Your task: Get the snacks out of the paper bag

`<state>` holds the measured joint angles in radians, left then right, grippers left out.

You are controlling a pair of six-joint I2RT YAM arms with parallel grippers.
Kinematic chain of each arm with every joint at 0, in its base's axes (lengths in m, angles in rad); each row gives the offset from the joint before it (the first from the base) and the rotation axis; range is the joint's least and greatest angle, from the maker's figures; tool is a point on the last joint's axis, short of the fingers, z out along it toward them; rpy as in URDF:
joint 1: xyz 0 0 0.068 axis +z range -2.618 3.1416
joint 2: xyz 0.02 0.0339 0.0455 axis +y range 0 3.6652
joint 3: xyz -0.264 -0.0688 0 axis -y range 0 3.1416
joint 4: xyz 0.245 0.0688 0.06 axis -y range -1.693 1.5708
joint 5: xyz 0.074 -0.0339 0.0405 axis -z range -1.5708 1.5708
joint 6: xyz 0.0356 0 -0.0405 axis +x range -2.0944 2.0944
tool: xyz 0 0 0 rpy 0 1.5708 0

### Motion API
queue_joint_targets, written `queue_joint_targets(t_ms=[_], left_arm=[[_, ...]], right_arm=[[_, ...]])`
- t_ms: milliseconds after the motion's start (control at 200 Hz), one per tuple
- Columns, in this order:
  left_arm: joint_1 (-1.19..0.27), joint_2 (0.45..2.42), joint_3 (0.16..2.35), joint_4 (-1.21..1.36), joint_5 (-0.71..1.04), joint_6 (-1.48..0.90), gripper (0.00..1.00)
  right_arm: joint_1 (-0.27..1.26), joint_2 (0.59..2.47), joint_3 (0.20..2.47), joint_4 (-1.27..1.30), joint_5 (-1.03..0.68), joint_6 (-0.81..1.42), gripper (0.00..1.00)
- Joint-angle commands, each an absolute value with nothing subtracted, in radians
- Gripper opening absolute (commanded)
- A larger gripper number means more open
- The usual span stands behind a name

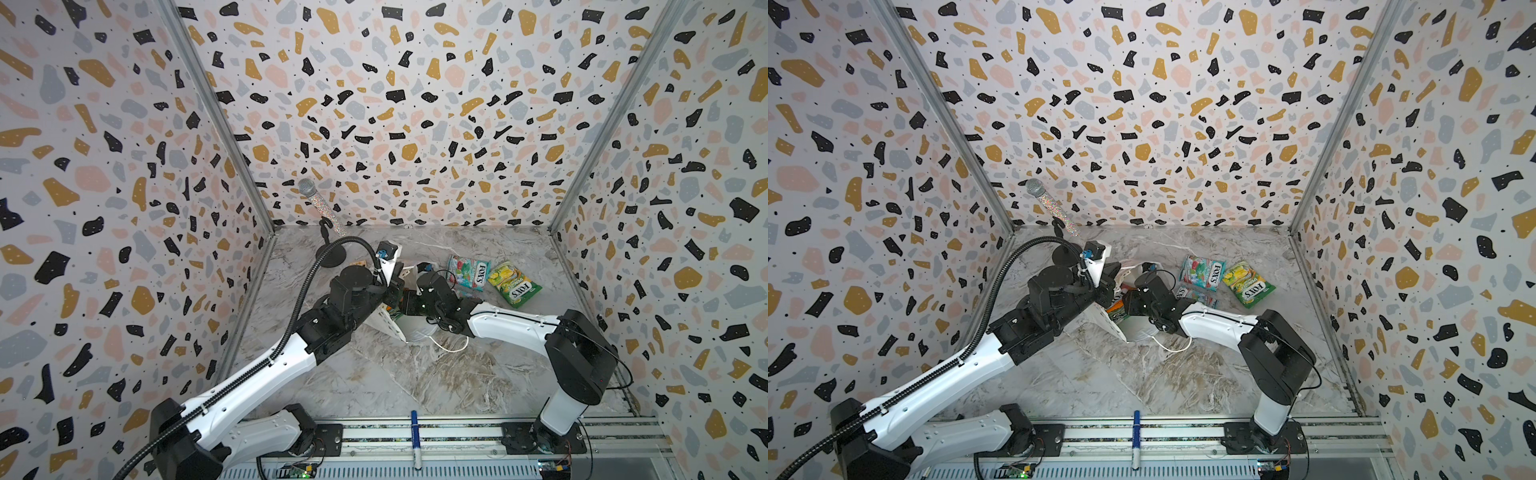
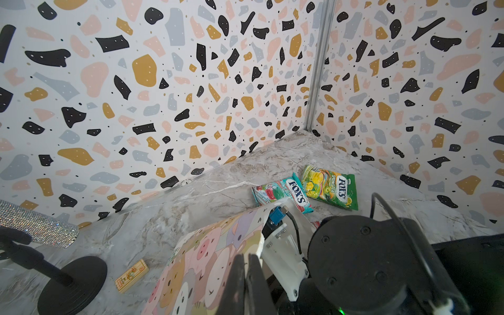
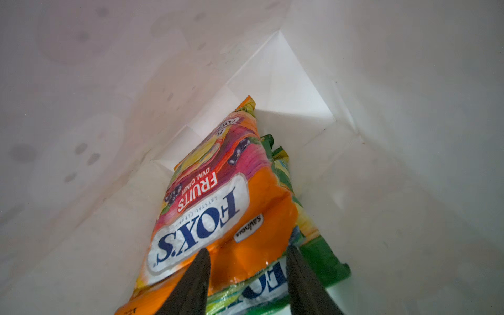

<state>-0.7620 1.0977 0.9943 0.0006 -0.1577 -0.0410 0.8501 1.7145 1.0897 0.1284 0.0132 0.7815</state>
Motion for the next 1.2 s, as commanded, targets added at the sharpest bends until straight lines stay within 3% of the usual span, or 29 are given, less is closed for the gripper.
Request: queue_joint_targets(t_ms=[0, 476, 961, 1196], left_arm=[[-0.761, 1.076, 0.995, 0.041, -0.158, -0.043, 0.00], [-0.761, 1.081, 0.997, 0.041, -0.151, -0.047, 0.00], [-0.760, 1.085, 0.996, 0.041, -0.149, -0.051, 0.00], [-0.760, 1.083, 0.996, 0.042, -0.149, -0.051, 0.00]], right_arm=[[0.850, 1.705, 1.126, 0.141, 0.000, 0.768, 0.44], [0.851, 1.670, 1.132, 0.110, 0.044, 0.750, 0.52], [0.853, 1.639, 1.112, 0.117, 0.068, 0.741, 0.45], [0.851, 1.677, 1.135, 0.110, 0.044, 0.748, 0.46]])
